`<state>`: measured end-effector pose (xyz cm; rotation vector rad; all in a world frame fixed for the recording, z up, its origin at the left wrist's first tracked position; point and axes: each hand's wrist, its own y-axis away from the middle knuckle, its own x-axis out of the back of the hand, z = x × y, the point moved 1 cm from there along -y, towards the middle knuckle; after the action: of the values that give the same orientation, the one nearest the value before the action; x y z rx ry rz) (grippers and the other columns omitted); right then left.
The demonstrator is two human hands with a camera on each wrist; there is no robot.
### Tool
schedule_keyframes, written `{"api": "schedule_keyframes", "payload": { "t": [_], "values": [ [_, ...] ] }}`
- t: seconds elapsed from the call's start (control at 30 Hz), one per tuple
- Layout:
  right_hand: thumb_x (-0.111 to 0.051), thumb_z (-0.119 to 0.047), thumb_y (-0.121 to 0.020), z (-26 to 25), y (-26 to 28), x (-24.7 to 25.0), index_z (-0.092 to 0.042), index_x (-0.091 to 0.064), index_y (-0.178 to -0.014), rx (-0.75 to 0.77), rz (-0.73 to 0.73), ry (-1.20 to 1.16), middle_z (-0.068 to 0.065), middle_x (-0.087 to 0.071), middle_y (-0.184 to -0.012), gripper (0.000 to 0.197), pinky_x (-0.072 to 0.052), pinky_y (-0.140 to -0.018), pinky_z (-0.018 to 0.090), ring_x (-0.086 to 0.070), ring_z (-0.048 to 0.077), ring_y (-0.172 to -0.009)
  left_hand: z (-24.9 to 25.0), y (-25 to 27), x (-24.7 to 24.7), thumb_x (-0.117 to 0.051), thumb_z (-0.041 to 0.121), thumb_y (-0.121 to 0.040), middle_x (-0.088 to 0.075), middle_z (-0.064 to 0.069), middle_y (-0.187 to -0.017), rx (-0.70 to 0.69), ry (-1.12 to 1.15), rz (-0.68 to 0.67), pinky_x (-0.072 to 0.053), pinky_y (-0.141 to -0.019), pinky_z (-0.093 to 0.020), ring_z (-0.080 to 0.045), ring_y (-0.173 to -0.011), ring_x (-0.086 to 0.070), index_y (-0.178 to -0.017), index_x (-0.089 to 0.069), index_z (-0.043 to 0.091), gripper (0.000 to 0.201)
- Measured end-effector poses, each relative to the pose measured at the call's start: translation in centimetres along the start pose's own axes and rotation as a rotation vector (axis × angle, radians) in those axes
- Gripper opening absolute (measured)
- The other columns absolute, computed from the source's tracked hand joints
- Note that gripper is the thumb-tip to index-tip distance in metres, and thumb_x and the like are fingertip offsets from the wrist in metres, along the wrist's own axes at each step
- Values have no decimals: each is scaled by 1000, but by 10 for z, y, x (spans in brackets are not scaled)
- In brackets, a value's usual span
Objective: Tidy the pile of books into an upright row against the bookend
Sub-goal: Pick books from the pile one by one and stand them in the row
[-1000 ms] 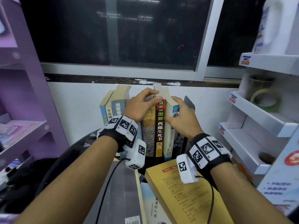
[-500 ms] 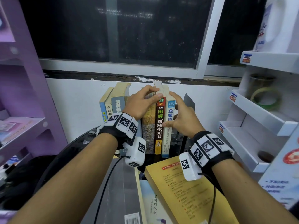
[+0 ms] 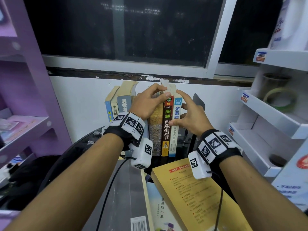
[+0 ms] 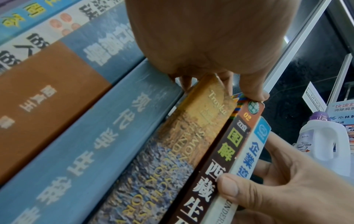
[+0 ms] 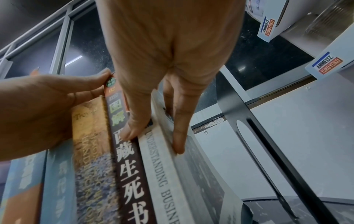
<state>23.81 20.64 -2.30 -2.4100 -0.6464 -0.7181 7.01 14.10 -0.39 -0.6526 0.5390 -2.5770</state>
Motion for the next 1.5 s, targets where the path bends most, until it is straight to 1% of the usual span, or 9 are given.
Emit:
{"api": "schedule_keyframes", "payload": {
  "t": [0.23, 0.37, 0.57, 0.87, 1.0, 1.07, 1.17, 1.3, 1.5],
  "values": [
    [-82, -11, -74, 1, 5, -1, -41, -14, -151, 4, -18, 7, -1, -63, -120, 107, -56, -69, 20, -67, 14, -103, 1, 2, -1, -59, 55, -84, -65, 7, -118, -9, -32, -5, -52, -93, -42, -11, -106, -62, -109, -60, 33, 34],
    [-82, -11, -75, 3, 7, -4, -43, -8, -152, 8, 1, 0, 2, -62, -129, 111, -59, -81, 35, -70, 11, -95, 1, 5, -1, -56, 57, -86, -65, 9, -117, -21, -84, 10, -52, -93, -43, -12, -104, -63, -112, -59, 33, 35],
    [-81, -13, -76, 3, 8, -6, -43, -8, -152, -5, 12, 3, 3, -62, -128, 110, -58, -85, 43, -69, 13, -99, 5, 9, 0, -53, 55, -89, -65, 8, -114, -37, -140, 21, -51, -93, -42, -13, -103, -63, -117, -58, 33, 36],
    [-71, -16, -86, -18, 22, -2, -31, -12, -150, 8, -21, 35, -5, -64, -108, 88, -56, -84, 31, -66, 13, -94, 10, 30, 0, -55, 47, -89, -59, 6, -127, -94, -123, -11, -47, -100, -44, -12, -117, -55, -128, -52, 29, 43],
    [-70, -14, -86, -23, 35, -2, -30, -20, -146, 4, -31, 38, -2, -65, -113, 80, -55, -87, 35, -65, 12, -98, 23, 51, 5, -57, 21, -94, -48, 4, -136, -131, -87, 1, -41, -99, -29, -5, -117, -45, -129, -52, 18, 36],
    [-70, -13, -86, -27, 44, -1, -32, -22, -144, -19, -44, 23, -6, -62, -112, 78, -56, -88, 40, -66, 14, -98, 24, 60, 9, -58, 22, -94, -44, 4, -139, -142, -137, -4, -38, -104, -34, -7, -122, -42, -129, -52, 18, 36],
    [-68, -12, -87, -35, 61, 2, -32, -22, -146, -30, -56, 26, -9, -56, -116, 77, -54, -89, 37, -63, 13, -98, 21, 71, 18, -59, 24, -93, -44, 5, -139, -130, -204, -20, -34, -110, -43, -15, -130, -41, -127, -54, 19, 35],
    [-68, -16, -88, -45, 79, 0, -25, -24, -149, -75, -84, 62, 1, -52, -138, 76, -50, -99, 45, -61, 20, -110, 24, 90, 29, -62, 20, -91, -47, 6, -128, -119, -238, -14, -35, -103, -29, -15, -124, -45, -122, -56, 16, 32],
    [-66, -29, -91, -66, 100, -15, -17, -29, -148, -116, -196, 179, 7, -46, -146, 70, -41, -97, 30, -53, 23, -120, 15, 117, 49, -61, 21, -92, -49, -4, -130, 35, -317, -38, -38, -103, -34, -19, -121, -47, -125, -54, 14, 35]
  ]
}}
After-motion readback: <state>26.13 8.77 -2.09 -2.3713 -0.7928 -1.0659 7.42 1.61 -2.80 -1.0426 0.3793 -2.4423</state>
